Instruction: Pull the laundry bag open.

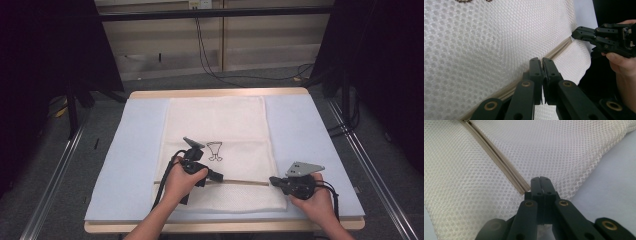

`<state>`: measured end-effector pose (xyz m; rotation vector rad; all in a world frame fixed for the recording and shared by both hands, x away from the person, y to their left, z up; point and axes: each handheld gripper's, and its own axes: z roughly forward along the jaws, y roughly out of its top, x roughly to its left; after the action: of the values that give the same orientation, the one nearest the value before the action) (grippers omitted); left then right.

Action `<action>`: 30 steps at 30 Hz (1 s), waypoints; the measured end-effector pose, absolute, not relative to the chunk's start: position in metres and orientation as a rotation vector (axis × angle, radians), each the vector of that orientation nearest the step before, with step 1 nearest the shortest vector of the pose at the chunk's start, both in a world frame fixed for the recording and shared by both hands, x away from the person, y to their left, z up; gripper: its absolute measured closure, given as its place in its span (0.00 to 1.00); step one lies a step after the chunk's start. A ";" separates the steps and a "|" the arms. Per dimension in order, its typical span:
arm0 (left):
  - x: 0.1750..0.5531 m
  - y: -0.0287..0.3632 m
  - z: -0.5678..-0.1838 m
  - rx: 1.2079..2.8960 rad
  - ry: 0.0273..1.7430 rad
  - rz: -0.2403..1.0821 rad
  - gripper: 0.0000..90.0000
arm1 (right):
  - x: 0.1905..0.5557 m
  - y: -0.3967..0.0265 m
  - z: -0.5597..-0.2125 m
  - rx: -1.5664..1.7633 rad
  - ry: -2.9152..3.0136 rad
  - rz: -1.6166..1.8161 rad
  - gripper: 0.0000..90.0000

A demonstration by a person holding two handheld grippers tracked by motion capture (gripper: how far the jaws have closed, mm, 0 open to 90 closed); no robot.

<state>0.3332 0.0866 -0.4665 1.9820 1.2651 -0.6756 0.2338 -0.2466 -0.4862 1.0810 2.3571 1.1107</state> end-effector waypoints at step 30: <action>0.334 0.119 -0.466 1.951 1.307 -0.671 0.97 | 0.234 -0.247 -0.486 1.089 2.355 1.111 1.00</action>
<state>0.3344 0.1190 -0.4665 1.9506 1.3068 -0.6710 0.2337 -0.2467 -0.4862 1.0892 2.3553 1.1115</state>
